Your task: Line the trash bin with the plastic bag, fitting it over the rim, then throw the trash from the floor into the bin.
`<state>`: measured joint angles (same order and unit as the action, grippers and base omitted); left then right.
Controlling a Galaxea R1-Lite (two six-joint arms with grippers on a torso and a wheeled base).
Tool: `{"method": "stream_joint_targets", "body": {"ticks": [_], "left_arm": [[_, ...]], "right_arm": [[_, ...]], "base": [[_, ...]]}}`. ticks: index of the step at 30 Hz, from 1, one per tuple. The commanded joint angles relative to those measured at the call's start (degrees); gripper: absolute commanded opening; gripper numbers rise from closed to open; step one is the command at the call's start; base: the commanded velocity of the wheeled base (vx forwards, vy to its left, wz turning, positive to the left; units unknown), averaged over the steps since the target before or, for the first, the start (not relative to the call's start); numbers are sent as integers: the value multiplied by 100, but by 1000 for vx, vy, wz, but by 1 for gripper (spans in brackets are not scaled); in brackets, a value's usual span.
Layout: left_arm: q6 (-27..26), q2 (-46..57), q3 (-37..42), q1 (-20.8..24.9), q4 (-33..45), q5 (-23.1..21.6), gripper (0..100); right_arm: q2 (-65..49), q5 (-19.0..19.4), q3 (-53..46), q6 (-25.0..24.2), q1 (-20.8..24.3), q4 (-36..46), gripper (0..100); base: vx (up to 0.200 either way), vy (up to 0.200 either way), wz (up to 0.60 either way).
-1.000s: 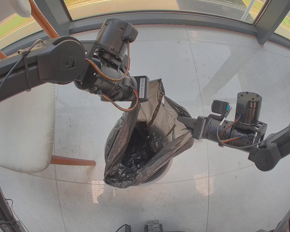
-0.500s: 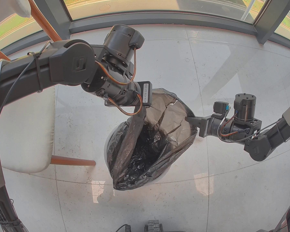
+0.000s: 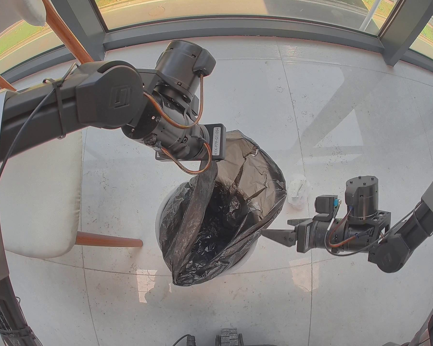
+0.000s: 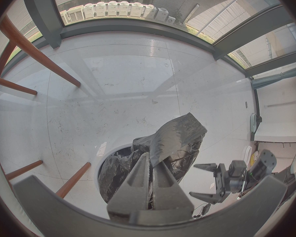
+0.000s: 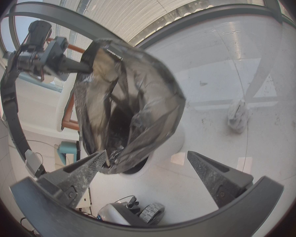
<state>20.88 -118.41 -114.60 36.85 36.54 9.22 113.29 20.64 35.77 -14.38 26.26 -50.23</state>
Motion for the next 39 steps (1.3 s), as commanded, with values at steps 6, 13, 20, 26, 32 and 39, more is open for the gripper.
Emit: {"method": "stream_joint_targets", "body": {"ticks": [6,13,20,26,32,39], "left_arm": [[4,-7,1,-3,3,19,0],[4,-7,1,6,3,19,0],[4,2,1,-3,12,28,0],[4,-7,1,-20,-15,28,0],[-58,-156,1,-284,-68,159,0],[-67,-174,43,-328,-76,256,100]], "right_arm": [[510,-42,150,-12,257,-40,100],[1037,-192,897,-161,239,-49,100],[1152,-332,1345,-539,266,-31,0],[1037,-341,1240,-539,327,-31,0],[879,-429,1284,-539,450,-5,0],[695,-605,1266,-548,591,-5,0]], "base": [[0,0,0],[0,0,0],[0,0,0],[0,0,0],[0,0,0],[0,0,0]]}}
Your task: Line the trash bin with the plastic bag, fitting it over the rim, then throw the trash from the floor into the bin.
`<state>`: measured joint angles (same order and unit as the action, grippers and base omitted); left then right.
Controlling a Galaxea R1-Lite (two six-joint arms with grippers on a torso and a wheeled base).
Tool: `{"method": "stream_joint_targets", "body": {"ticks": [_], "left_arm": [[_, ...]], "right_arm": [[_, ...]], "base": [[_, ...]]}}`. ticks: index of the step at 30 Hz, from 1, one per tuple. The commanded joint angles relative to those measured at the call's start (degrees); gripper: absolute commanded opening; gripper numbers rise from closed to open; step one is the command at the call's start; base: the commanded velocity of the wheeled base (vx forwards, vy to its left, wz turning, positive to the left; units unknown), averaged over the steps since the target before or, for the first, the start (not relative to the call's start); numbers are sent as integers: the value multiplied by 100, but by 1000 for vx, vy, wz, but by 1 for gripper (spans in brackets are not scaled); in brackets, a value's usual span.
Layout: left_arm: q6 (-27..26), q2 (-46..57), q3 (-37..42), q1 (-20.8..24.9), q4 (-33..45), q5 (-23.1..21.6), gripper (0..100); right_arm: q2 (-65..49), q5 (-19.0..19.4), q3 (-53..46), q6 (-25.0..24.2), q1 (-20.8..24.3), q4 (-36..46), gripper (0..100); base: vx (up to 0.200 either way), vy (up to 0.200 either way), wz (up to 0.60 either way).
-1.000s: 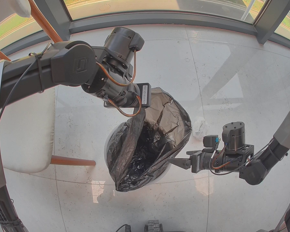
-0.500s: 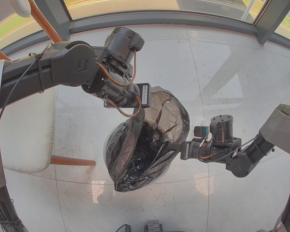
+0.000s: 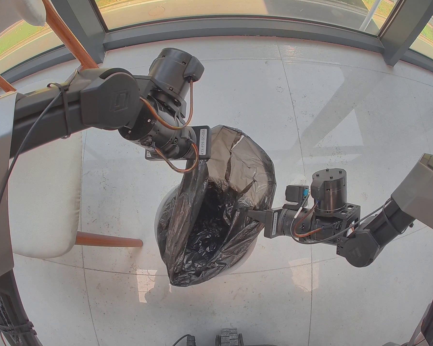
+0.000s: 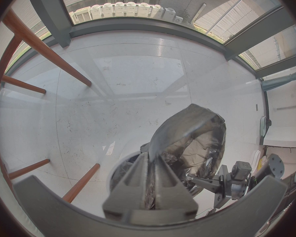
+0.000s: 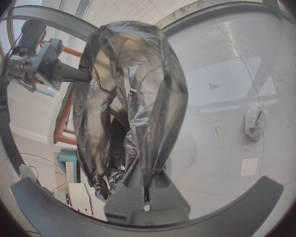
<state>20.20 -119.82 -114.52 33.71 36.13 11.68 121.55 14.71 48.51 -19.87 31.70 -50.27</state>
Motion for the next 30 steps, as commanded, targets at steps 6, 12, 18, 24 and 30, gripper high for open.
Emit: {"method": "stream_joint_targets", "body": {"ticks": [6,12,18,24,30], "left_arm": [[-7,108,290,-4,52,-25,100],[10,653,1362,171,52,-52,100],[10,715,2320,268,-326,-52,100],[2,530,2452,242,-968,-34,100],[-69,-76,2443,224,-1521,-8,100]], "right_arm": [[-149,-12,-8,1,47,0,0],[-228,-12,-34,1,100,-9,0],[-299,-12,-25,1,109,0,0],[-369,-4,-61,-8,91,0,0],[-378,5,-78,-8,91,-26,0]], "base": [[0,0,0],[0,0,0],[0,0,0],[0,0,0],[0,0,0]]}}
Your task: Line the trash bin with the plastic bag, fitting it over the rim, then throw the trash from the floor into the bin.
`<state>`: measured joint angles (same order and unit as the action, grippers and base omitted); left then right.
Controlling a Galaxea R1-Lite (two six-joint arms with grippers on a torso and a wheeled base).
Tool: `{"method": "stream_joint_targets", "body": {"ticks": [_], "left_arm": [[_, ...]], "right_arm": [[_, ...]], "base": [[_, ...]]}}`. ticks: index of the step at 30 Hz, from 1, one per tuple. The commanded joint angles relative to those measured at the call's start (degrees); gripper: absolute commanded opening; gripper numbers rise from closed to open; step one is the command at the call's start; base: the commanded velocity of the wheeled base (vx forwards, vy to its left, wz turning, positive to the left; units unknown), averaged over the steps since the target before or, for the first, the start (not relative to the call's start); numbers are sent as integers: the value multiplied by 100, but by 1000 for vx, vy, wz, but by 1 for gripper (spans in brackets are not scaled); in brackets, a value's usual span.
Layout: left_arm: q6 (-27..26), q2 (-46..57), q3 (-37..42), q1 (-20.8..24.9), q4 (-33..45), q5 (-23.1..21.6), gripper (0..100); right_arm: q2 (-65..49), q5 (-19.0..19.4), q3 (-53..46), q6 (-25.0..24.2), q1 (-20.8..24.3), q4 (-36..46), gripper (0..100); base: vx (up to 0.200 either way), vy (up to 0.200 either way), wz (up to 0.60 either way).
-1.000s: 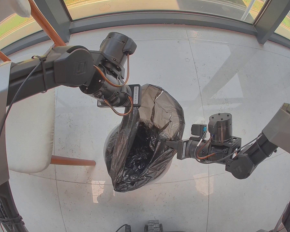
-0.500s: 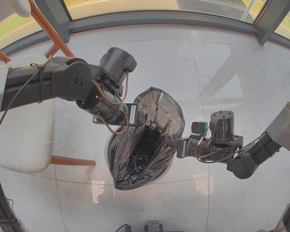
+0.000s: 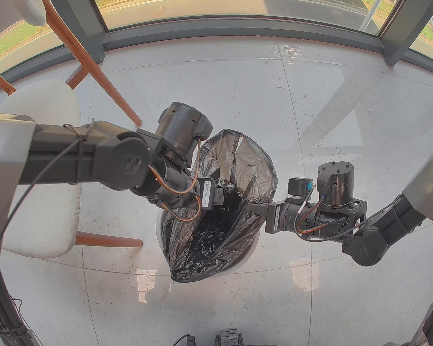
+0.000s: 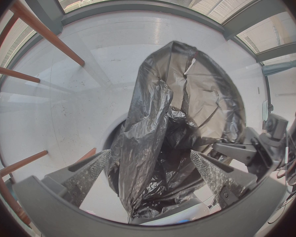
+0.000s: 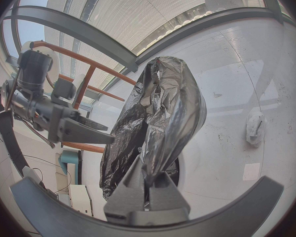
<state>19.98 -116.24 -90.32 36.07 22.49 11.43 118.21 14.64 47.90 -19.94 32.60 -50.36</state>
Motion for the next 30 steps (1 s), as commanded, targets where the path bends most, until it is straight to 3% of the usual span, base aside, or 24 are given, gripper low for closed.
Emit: {"method": "stream_joint_targets", "body": {"ticks": [1,3,4,11,16,23,27,30], "left_arm": [[-82,-488,14,-12,-193,25,100],[-117,-558,14,-21,-193,25,100],[-126,-575,14,-12,-193,25,0],[-205,-742,41,-118,-614,61,0],[-583,-637,50,-338,-597,122,0],[-899,128,225,-856,-509,254,0],[-899,426,199,-979,-61,245,0],[-855,717,217,-979,722,236,0]], "right_arm": [[-44,12,-17,-1,1,-27,0],[-44,12,-17,-1,-8,-27,0],[-44,12,-17,-1,-17,-27,0],[-158,56,-131,-1,-43,-27,0],[-228,65,-351,-1,-69,-35,0],[-308,65,-747,43,-175,-44,0],[-387,74,-1125,78,-280,-176,0],[-351,74,-1292,70,-280,-466,0]], "base": [[0,0,0],[0,0,0],[0,0,0],[0,0,0],[0,0,0],[0,0,0],[0,0,0],[0,0,0]]}}
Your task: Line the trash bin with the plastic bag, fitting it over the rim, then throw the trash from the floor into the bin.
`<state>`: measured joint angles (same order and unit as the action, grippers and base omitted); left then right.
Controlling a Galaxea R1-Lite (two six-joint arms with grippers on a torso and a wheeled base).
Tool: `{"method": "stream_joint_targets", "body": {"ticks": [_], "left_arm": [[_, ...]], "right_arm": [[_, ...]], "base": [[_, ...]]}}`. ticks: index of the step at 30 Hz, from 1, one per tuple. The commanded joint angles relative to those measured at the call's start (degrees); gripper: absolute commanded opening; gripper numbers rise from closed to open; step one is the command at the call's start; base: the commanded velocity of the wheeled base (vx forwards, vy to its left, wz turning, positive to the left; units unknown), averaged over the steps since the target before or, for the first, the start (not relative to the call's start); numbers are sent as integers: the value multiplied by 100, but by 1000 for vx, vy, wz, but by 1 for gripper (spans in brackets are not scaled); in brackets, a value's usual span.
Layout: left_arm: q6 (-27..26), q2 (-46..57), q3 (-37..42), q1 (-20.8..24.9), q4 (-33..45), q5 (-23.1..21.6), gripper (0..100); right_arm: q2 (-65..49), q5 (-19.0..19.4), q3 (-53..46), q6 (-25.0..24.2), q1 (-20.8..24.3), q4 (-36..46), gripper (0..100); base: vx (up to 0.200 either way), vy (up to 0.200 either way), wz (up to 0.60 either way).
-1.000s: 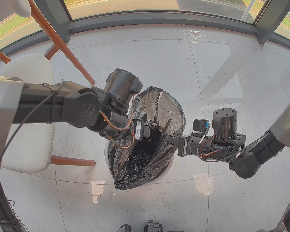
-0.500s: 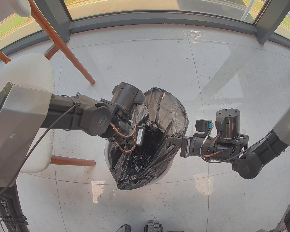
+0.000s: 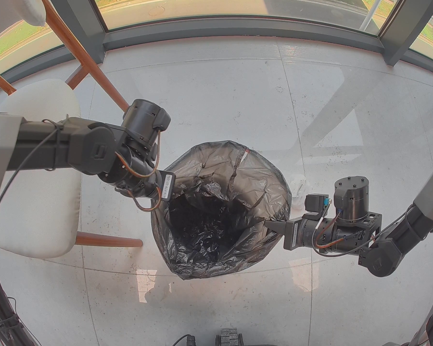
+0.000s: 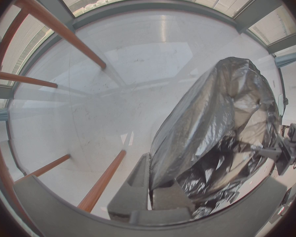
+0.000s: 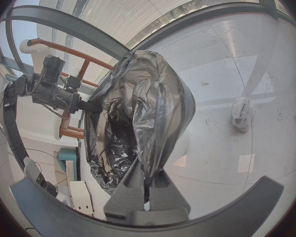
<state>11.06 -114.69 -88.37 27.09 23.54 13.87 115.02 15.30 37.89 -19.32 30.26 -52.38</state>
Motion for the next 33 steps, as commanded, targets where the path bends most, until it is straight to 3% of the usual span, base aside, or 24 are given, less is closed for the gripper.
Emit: {"method": "stream_joint_targets", "body": {"ticks": [1,7,11,18,19,28,33], "left_arm": [[54,579,30,-81,722,-7,0],[142,790,602,-37,1047,1,0],[134,834,1199,7,836,1,0],[116,808,1454,7,186,1,0],[107,781,1472,7,19,-7,0],[81,764,1630,7,-174,1,0],[90,755,1744,7,-271,1,0]], "right_arm": [[-15,8,-300,7,-46,-281,0],[196,8,-528,113,15,-325,0],[390,17,-678,420,7,-439,0],[443,61,-678,438,-29,-650,0],[443,105,-748,456,-29,-686,100],[267,105,-801,394,-64,-905,100],[205,96,-1275,420,-345,-932,100]], "base": [[0,0,0],[0,0,0],[0,0,0],[0,0,0],[0,0,0],[0,0,0],[0,0,0]]}}
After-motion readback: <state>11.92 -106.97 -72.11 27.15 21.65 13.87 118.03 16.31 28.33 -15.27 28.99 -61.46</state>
